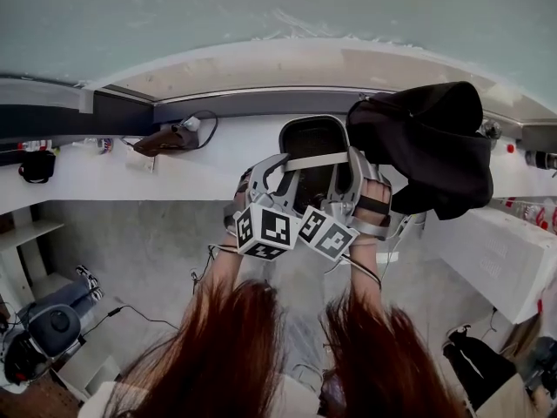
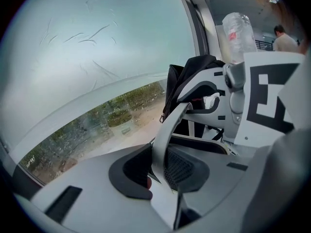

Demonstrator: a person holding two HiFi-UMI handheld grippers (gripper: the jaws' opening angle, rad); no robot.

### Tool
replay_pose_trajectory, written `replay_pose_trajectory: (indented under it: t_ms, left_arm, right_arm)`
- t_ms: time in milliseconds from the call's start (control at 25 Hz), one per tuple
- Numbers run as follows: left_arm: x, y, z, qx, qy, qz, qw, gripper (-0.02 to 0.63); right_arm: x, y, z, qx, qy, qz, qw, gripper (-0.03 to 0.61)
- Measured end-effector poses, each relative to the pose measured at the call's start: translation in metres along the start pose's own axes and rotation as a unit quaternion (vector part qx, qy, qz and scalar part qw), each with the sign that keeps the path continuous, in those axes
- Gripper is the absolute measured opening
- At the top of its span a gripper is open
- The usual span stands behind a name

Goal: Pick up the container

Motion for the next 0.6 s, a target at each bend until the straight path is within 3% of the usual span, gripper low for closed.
replay_pose_trajectory:
  t_ms: [600]
  left_arm:
    - [-0.003,-0.040,0.024,0.010,0.033,-0.005,0.9994,0.081]
  right_arm:
    - [0.029,-0.032,0.018,-0.012,0.024,-0.021,0.999,0.112]
Point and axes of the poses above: the fingertips, and each gripper's own axes: y forward along the fingers, x to its right, z out of its top, the point moved 6 cm from there along -y, backward along the fingers, and after that the axes turned 9 degrees about -z, right-handed, at the moved point
